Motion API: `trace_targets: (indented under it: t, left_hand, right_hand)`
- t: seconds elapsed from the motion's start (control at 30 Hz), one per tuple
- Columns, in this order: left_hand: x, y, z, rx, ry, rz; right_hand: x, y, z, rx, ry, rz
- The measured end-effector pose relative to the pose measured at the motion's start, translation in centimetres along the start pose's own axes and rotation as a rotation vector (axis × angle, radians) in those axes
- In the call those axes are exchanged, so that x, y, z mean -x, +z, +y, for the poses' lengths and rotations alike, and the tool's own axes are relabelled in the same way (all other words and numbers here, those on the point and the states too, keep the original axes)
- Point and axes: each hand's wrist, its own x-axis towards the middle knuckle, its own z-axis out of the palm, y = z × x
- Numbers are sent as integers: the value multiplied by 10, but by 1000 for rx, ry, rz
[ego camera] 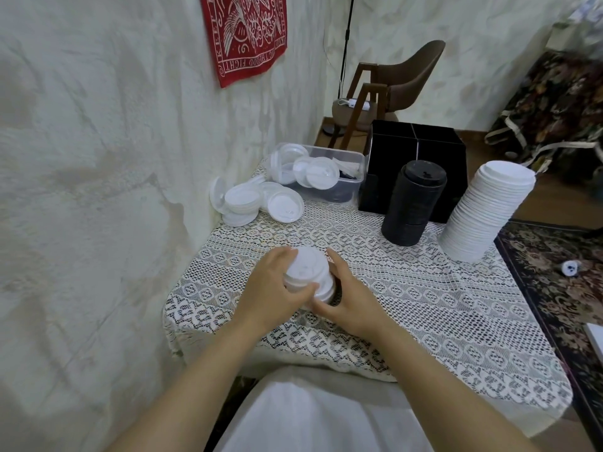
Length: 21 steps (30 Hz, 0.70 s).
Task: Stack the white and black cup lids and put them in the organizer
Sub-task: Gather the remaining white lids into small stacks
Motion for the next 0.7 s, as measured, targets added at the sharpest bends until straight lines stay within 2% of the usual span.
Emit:
trace_targets:
  t: [0.5,0.7]
  left_hand:
    - [5,15,5,-8,-39,-93]
    - [3,14,7,-3,-23,-124]
  right_hand:
    - [-1,0,3,-13,-29,13]
    - [-1,2,5,82,-119,6]
